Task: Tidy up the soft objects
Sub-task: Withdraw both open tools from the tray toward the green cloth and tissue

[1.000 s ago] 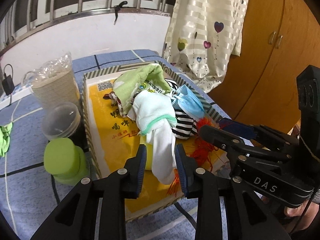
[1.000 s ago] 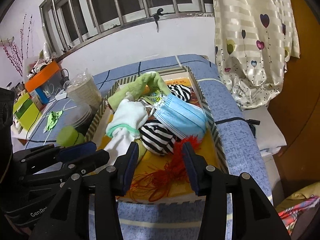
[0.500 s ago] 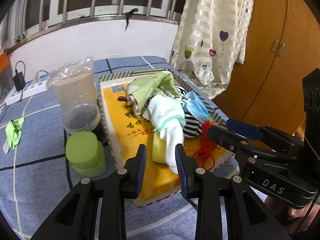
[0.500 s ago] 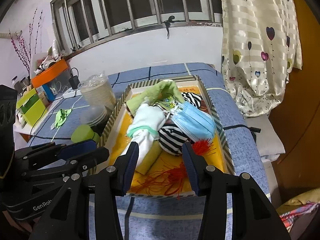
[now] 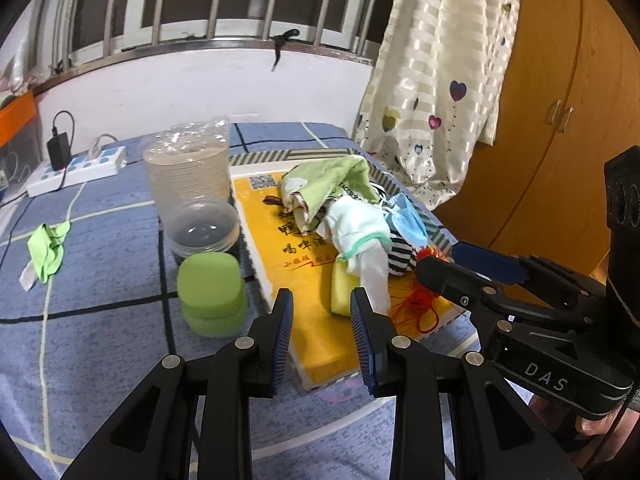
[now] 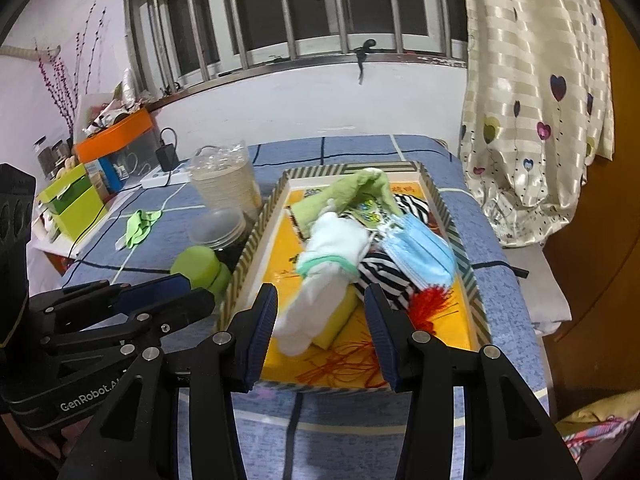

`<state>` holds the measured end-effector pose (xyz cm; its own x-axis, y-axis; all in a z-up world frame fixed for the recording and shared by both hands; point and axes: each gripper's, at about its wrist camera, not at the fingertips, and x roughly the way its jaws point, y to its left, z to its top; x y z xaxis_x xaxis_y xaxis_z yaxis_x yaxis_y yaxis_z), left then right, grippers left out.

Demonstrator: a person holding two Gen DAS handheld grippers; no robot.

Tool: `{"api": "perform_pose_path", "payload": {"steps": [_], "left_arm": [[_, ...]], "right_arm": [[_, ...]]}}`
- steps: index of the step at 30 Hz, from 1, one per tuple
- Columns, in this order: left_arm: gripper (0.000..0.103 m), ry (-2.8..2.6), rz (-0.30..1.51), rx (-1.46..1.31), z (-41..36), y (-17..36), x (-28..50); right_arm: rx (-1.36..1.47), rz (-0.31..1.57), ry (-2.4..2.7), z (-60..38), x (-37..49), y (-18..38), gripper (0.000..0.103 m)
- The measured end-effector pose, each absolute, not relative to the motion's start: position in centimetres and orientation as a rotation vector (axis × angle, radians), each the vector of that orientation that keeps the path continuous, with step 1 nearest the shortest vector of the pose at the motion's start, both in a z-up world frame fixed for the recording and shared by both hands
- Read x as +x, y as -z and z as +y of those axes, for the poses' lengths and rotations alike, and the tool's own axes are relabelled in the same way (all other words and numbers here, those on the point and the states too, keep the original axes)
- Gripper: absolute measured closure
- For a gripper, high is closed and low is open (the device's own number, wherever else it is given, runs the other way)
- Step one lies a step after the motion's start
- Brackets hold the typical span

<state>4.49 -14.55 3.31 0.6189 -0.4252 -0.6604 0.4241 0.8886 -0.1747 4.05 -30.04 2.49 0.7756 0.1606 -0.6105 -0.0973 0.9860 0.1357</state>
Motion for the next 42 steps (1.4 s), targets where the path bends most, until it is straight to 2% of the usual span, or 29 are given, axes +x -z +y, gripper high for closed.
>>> {"api": "perform_pose_path", "payload": {"steps": [42], "left_arm": [[0.075, 0.239, 0.730, -0.070, -4.5, -4.6, 5.8]], "right_arm": [[-0.027, 0.626, -0.386, -19.3, 6.7, -4.5, 0.057]]}}
